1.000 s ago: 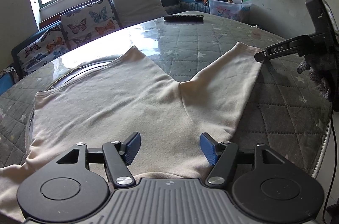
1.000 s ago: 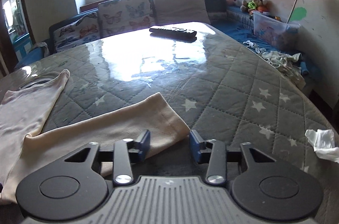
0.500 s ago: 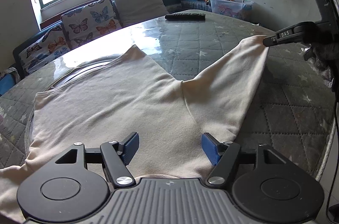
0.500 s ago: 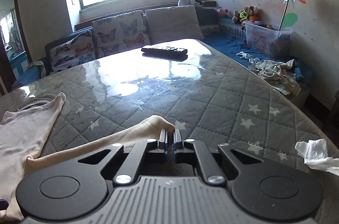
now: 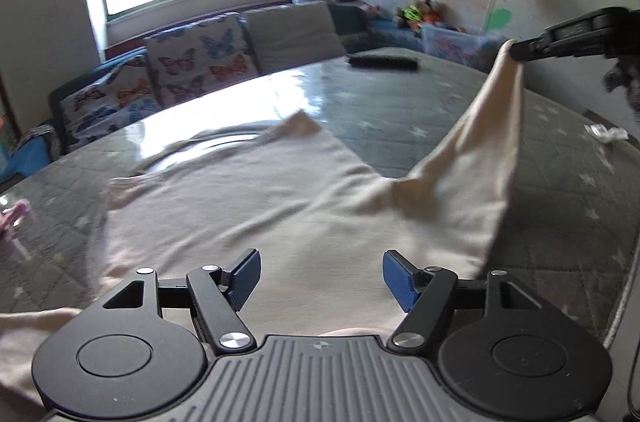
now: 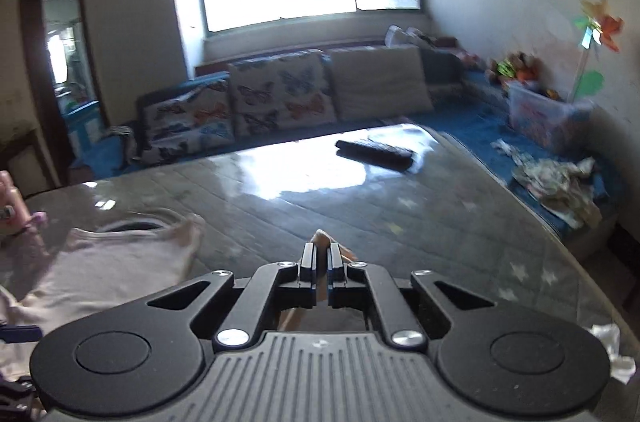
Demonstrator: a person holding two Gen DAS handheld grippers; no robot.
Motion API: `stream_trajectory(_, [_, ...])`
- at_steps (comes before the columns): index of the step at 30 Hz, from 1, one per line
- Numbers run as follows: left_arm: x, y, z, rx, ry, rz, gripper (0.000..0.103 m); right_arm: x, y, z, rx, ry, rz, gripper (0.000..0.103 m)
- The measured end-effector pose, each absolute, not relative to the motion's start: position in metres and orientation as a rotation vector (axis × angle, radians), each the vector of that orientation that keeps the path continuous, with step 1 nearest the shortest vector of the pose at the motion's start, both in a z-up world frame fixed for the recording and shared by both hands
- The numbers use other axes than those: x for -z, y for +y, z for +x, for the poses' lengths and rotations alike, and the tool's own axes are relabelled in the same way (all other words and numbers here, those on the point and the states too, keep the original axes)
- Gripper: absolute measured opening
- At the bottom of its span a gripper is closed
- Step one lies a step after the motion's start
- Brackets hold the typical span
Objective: Fold clothes
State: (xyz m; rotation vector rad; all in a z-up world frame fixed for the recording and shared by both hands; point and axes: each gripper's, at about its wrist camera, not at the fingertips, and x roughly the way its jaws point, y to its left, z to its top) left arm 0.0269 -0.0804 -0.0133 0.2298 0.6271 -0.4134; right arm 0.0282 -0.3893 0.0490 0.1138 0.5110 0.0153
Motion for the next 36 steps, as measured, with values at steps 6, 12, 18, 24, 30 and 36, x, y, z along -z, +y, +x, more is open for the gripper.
stream_trajectory(6, [0.006,-0.035,0.020,0.333,0.602,0.162,0.071,-0.082,-0.322,0.025,-0.187,0.465,0.041,0.004])
stream_trajectory(12, [0.010,-0.001,0.007,0.291,0.604,0.108,0.071,-0.090,-0.245,0.028,-0.354,0.464,-0.041,0.004])
stream_trajectory(18, [0.017,0.021,-0.004,0.263,0.615,0.069,0.071,-0.080,-0.181,0.031,-0.490,0.503,-0.094,0.004])
stream_trajectory(24, [0.022,0.027,-0.006,0.250,0.627,0.051,0.070,-0.062,-0.135,0.025,-0.609,0.550,-0.129,0.004])
stream_trajectory(30, [0.023,0.026,-0.004,0.253,0.634,0.058,0.069,-0.053,-0.131,0.017,-0.701,0.600,-0.152,0.012])
stream_trajectory(36, [0.025,0.022,0.004,0.254,0.644,0.063,0.069,-0.050,-0.161,0.008,-0.647,0.624,-0.184,0.024])
